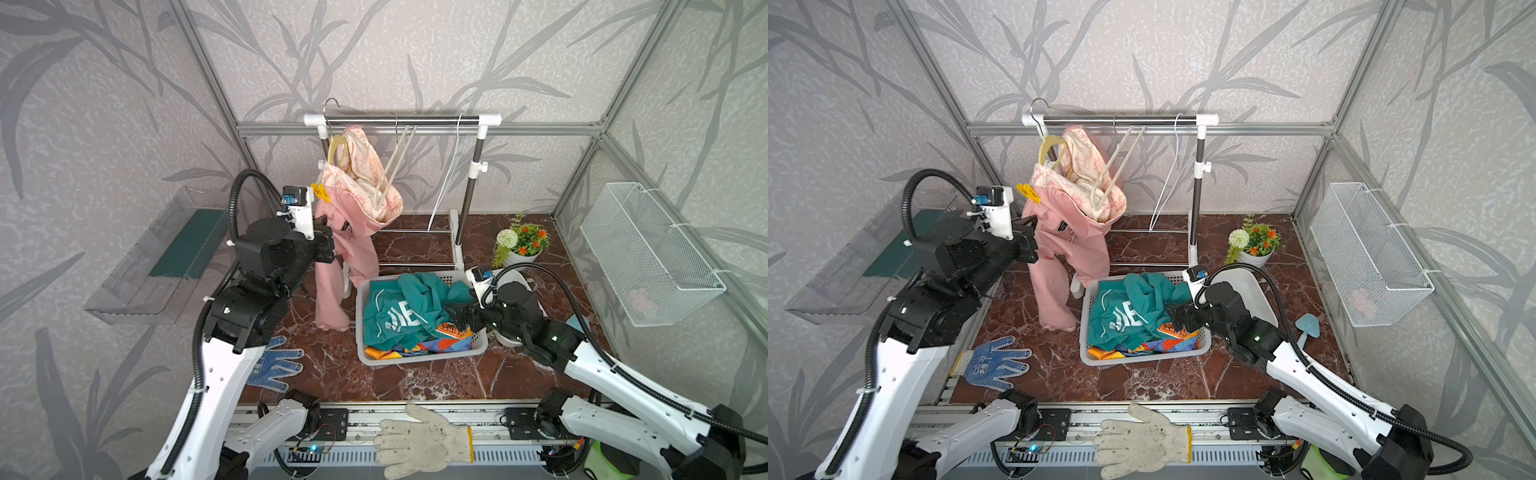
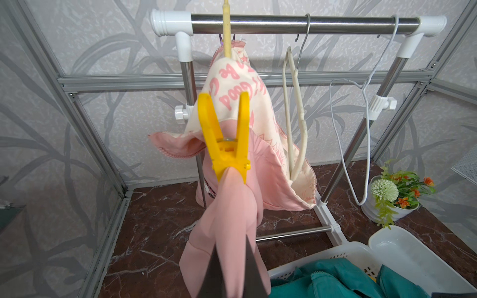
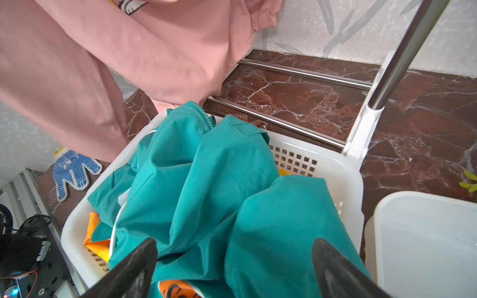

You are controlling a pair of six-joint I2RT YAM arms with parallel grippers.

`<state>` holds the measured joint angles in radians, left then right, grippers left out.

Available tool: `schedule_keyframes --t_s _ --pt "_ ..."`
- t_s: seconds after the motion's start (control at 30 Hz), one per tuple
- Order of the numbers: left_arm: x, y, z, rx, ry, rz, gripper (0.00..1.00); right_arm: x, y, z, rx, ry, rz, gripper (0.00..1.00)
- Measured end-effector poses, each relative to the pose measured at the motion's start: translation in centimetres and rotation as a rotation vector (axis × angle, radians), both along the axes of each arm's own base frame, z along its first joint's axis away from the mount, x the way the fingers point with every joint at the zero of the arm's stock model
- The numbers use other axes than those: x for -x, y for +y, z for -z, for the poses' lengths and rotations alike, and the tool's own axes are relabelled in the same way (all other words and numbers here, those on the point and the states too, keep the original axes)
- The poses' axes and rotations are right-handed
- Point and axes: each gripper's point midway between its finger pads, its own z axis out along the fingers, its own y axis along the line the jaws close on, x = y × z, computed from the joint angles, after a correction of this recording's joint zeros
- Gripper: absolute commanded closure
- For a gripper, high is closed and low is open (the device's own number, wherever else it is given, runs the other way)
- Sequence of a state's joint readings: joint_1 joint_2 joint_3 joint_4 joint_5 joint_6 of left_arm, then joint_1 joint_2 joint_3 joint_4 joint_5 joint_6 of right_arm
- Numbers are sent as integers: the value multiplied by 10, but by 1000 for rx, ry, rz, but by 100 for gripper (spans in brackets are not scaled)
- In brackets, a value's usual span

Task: Remove the clothespins securing jackets to the hanger
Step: Pick up the hanger from the clothesline.

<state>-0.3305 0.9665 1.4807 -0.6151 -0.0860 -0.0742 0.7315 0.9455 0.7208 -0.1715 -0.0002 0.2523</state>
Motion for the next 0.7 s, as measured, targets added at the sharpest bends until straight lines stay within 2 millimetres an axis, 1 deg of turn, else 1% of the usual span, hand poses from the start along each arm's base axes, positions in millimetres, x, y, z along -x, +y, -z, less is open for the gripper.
schedule_keyframes --t_s 0.07,0.2,0.3,0.37,0.43,0.53,0.6,0.7 --pt "12 4 -4 4 -7 2 100 -3 3 -4 7 -9 -6 2" --pt "31 8 -5 6 11 13 100 -10 8 -10 25 -30 -16 0" --pt "46 13 -7 9 11 17 100 -18 14 -12 48 -43 -22 1" --pt "60 16 -10 16 4 21 100 -25 18 -13 64 -52 -26 1" --pt "74 20 -17 25 -9 29 100 -32 23 -16 72 -67 -33 1" --pt "94 23 -33 48 -42 49 100 -41 31 -20 75 -94 -41 1" --pt "107 26 -43 64 -66 57 100 -47 36 -20 74 -110 -47 1" --pt "123 31 -52 77 -94 58 100 -53 43 -19 77 -121 -56 1"
